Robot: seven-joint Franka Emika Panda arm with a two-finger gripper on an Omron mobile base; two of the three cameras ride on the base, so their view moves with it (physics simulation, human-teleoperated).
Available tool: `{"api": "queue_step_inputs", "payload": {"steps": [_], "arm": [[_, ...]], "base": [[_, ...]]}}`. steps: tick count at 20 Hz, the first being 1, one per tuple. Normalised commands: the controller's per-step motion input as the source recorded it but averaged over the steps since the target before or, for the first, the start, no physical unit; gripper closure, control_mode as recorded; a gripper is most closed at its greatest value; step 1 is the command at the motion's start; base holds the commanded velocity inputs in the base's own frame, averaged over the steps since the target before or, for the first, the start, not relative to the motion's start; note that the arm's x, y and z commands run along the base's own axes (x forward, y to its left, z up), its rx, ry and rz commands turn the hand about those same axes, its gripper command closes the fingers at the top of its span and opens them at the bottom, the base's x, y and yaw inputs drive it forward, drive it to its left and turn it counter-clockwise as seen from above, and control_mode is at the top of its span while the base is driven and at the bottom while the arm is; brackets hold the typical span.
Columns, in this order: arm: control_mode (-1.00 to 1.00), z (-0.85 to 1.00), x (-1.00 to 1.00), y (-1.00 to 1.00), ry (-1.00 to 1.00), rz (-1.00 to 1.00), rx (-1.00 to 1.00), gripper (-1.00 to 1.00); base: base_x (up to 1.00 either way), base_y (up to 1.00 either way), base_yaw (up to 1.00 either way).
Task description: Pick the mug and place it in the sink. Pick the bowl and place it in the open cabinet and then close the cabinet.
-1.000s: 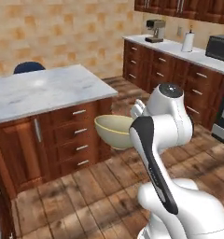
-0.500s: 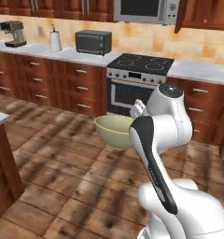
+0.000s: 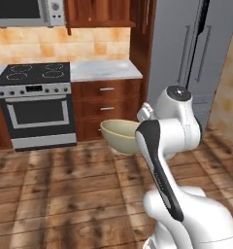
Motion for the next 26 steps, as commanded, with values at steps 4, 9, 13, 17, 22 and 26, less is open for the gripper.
{"api": "queue_step_inputs", "payload": {"steps": [4,9,13,17,22,26], "arm": [[1.00,0.00,0.00,0.00,0.00,0.00,0.00,1.00],[1.00,0.00,0.00,0.00,0.00,0.00,0.00,1.00],[1.00,0.00,0.00,0.00,0.00,0.00,0.00,1.00],[1.00,0.00,0.00,0.00,0.00,0.00,0.00,1.00],[1.00,0.00,0.00,0.00,0.00,0.00,0.00,1.00],[1.00,0.00,0.00,0.00,0.00,0.00,0.00,1.00]], "base": [[0.91,0.30,-0.10],[1.00,-0.02,0.00],[0.74,-0.30,0.00],[0.64,-0.25,0.00],[0.74,-0.40,0.00],[0.62,-0.53,0.00]]}}
